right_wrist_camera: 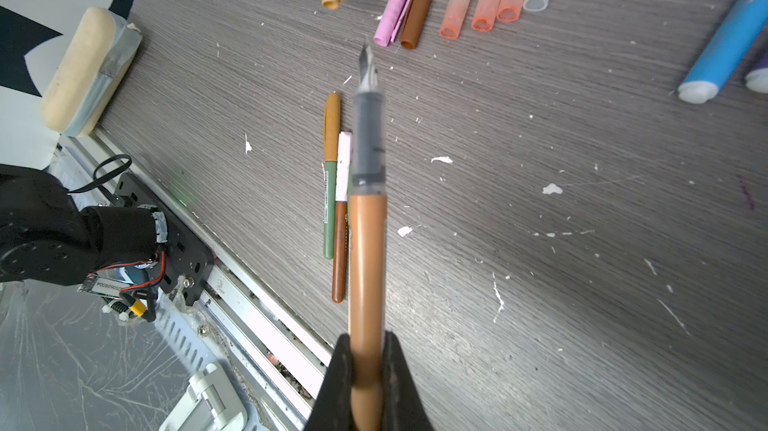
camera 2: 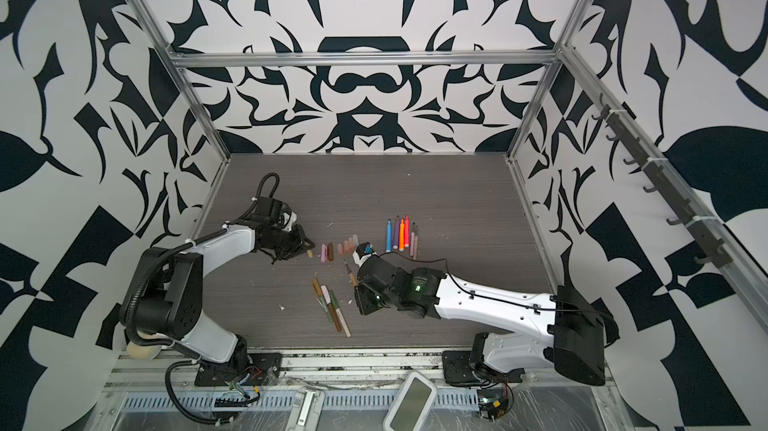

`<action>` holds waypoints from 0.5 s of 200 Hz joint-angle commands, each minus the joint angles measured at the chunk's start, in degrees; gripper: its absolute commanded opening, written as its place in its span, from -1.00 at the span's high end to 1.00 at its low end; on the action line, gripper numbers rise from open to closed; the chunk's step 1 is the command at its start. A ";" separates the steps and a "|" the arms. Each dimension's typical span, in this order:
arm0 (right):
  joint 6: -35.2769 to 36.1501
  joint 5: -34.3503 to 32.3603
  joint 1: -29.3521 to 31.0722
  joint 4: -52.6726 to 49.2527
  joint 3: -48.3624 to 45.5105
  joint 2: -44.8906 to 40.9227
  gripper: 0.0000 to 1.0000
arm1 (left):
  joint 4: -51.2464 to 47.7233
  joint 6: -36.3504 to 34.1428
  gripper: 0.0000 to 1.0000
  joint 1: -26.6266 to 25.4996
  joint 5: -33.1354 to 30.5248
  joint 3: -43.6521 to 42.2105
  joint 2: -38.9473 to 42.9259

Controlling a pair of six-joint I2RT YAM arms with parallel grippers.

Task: Open the pen caps
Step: 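Set the tan cap at the end of the cap row with the left gripper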

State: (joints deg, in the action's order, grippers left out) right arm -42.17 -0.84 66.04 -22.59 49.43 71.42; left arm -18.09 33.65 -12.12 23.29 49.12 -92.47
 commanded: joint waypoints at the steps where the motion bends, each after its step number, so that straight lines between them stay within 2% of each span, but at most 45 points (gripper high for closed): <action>1: -0.45 -1.09 -0.04 -0.17 0.84 -0.82 1.00 | 0.49 -1.34 0.92 0.08 0.99 -0.34 -2.17; 21: -0.48 -1.18 -0.08 -0.26 0.84 -0.80 1.00 | 1.02 -1.33 0.89 -0.09 1.41 -0.68 -3.06; 51: -0.59 -1.18 -0.04 -0.26 0.85 -0.34 1.00 | 1.57 -1.31 0.67 -0.54 1.56 -1.04 -3.43; 74: -0.65 -1.10 -0.05 -0.17 0.89 -0.14 1.00 | 1.56 -1.39 0.30 -0.71 1.60 -1.05 -3.42; 100: -0.72 -1.15 -0.08 -0.19 0.86 -0.14 1.00 | 1.61 -1.39 0.12 -0.80 1.90 -0.96 -3.21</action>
State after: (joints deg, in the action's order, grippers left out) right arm -42.22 -0.97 66.04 -22.92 49.43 71.46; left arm -16.49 32.80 -12.67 24.43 49.12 -95.26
